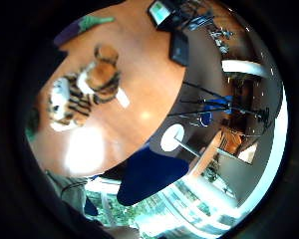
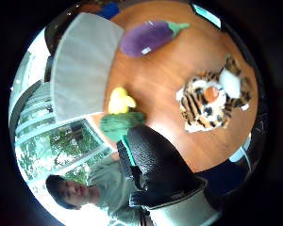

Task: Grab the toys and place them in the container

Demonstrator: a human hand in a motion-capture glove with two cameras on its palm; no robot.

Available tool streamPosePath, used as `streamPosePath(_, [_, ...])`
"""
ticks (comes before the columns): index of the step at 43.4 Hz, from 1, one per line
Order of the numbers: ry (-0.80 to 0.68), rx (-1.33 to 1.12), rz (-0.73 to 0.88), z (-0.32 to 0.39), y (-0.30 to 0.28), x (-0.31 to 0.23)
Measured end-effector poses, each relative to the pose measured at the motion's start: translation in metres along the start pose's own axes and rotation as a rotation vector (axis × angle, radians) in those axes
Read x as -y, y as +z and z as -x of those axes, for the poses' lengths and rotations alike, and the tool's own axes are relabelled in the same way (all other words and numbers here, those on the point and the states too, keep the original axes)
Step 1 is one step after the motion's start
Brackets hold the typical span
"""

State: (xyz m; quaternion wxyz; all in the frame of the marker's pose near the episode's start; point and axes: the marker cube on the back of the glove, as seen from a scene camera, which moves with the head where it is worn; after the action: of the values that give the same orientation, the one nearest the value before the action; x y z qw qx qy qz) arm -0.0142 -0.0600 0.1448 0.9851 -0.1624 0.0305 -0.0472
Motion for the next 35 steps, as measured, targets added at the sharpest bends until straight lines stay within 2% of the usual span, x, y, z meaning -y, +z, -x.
streamPosePath(7, [-0.016,-0.095,0.109,0.005,0.048,0.013])
streamPosePath(13, [-0.022,-0.155,0.123,0.001,0.056,0.024])
streamPosePath(16, [-0.052,-0.157,0.079,0.002,0.057,0.031])
streamPosePath(19, [-0.052,-0.039,-0.021,0.006,0.053,0.040])
streamPosePath(26, [0.081,0.209,-0.196,-0.021,0.031,0.055])
streamPosePath(32, [-0.049,0.049,-0.167,0.025,0.028,0.036])
streamPosePath(35, [-0.018,0.017,-0.193,0.013,-0.003,0.028])
